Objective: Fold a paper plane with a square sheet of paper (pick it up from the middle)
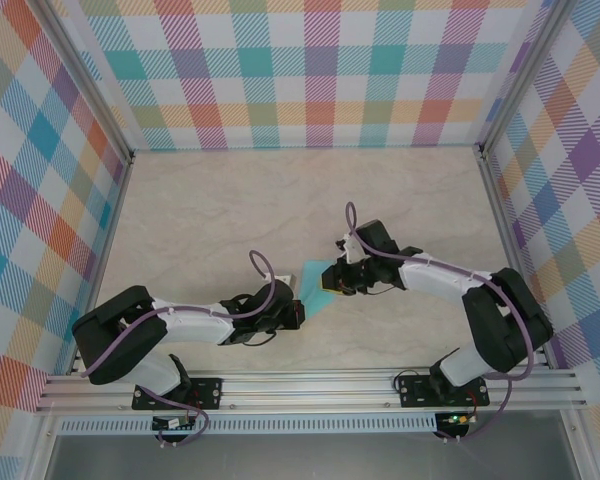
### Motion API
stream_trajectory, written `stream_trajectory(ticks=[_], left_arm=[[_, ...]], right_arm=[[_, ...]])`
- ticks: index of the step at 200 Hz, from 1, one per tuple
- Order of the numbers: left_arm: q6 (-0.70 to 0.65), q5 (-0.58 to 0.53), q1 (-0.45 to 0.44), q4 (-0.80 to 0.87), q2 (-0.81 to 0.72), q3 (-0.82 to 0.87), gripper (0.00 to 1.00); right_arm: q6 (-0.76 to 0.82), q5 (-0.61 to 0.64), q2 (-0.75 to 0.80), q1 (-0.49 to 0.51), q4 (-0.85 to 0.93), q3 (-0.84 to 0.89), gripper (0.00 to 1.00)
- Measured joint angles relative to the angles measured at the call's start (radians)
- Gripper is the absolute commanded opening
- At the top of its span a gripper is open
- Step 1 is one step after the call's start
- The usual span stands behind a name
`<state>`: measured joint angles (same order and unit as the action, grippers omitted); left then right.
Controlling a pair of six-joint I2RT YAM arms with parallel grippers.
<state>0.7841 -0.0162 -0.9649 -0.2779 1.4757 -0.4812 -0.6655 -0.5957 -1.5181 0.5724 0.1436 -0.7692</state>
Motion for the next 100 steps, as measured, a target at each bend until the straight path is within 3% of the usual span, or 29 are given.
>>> stream_trajectory(ticks=[100], left_arm=[[0.066,0.063,0.061,-0.074,0.003,0.040,0.03]], right_arm=[[-0.037,-0.006,-0.153,0.020,-0.076,-0.058,0.14]])
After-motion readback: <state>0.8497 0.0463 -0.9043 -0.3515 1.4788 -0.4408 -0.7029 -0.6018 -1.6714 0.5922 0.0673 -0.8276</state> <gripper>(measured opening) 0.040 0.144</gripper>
